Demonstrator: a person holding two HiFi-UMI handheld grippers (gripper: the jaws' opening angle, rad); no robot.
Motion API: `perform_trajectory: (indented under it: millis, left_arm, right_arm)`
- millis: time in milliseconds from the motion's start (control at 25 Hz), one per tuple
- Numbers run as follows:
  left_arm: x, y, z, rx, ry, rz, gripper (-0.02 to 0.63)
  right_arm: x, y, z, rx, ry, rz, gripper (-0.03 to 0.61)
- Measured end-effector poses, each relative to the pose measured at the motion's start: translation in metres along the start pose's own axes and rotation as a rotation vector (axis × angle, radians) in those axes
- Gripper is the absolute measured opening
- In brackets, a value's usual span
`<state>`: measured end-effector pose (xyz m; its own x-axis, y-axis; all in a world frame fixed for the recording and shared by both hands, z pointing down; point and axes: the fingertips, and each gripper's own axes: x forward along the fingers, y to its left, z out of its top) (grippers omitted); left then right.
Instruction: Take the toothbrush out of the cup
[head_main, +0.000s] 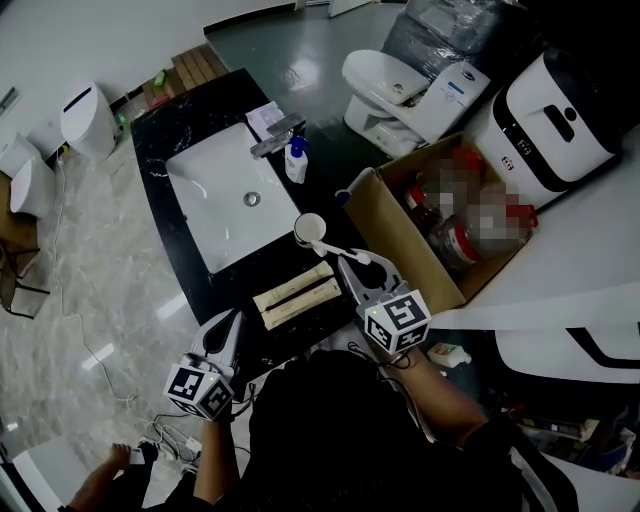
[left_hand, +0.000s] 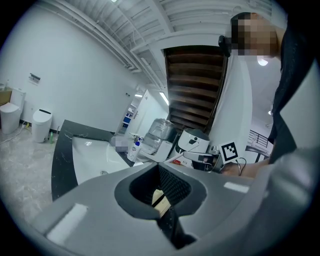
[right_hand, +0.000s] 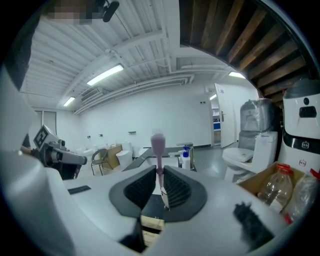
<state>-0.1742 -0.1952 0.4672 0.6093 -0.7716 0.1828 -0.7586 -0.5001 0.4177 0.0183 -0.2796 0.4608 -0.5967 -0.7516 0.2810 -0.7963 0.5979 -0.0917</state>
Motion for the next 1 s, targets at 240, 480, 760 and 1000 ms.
perform_trajectory:
  millis: [240,480,760,1000]
  left_arm:
    - [0.003,-0.002,-0.005,-0.007,0.011,-0.018,0.006]
    - [0.008,-0.004,-0.015,-0.003,0.038,-0.029,0.006]
    - [0.01,-0.005,-0.025,0.006,0.073,-0.033,0.006]
    - [0.012,-0.008,-0.028,0.013,0.088,-0.034,0.006]
  right_arm:
    - [-0.012,0.006,-0.008,-0.033,0.023,0.008,0.054]
    - [-0.025,0.006,-0.035,0.005,0.072,0.003,0.054]
    - [-0.038,0.002,-0.047,0.018,0.095,-0.02,0.054]
    - [-0.046,0.002,-0.053,-0.004,0.104,-0.011,0.054]
